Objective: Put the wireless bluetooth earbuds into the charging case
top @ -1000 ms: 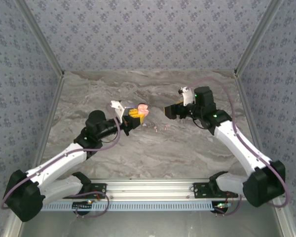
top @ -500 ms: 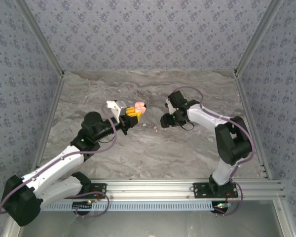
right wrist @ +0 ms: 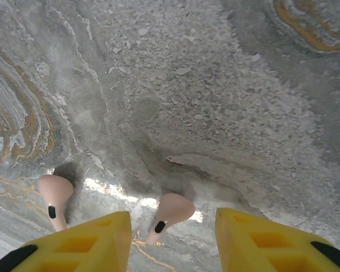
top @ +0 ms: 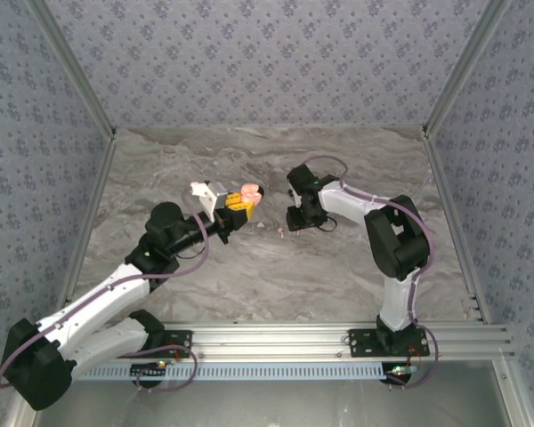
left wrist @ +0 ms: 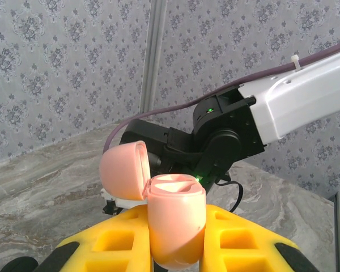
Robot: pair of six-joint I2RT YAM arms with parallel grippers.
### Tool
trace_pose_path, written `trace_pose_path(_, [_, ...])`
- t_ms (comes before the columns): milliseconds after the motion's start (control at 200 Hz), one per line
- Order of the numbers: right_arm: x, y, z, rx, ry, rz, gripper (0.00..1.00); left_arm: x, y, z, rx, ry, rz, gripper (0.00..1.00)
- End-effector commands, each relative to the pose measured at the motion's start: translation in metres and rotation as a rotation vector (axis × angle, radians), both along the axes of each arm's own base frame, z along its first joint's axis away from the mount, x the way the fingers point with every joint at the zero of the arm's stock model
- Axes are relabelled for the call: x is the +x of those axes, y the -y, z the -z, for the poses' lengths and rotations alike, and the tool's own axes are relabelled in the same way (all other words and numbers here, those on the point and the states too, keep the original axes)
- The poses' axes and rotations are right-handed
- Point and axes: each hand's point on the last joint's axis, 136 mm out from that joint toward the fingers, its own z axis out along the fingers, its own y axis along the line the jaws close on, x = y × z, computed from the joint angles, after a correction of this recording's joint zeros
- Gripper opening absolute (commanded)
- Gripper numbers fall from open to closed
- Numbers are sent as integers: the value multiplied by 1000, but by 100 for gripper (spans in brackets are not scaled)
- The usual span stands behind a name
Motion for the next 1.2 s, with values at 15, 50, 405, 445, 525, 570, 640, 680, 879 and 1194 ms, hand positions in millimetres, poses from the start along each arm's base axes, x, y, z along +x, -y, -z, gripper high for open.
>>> trace_pose_path(15, [-2,2,8,-41,-32,13,43,-3,-2,-8,-3,36,-4,2])
trace_pose_path(50, [-3,1,9,-42,-35,13,42,-4,-2,-9,-5,38,-3,2])
trace_pose_path(405, [3,1,17,-57,-32,15,38,-4,-2,-8,1,33,-5,1])
trace_pose_path(445, [4,1,17,-56,-30,16,36,-4,-2,-8,2,35,-5,1])
trace_pose_path(525, [4,-1,17,-55,-29,14,34,-3,-2,-8,1,35,-7,2])
trace_pose_path(570, [4,-1,17,-52,-32,11,32,-3,-2,-8,1,34,-6,2])
trace_pose_path(640, [4,-2,16,-49,-30,6,28,-3,-2,-8,3,35,-7,2])
trace_pose_path(680, [3,-3,14,-44,-30,-4,27,-3,-2,-8,2,33,-7,2])
trace_pose_path(879, [6,-5,-21,15,65,-21,25,-3,-2,-4,1,23,-7,2])
trace_pose_path(1194, [1,-5,-157,240,352,32,25,7,5,7,-26,15,-12,1])
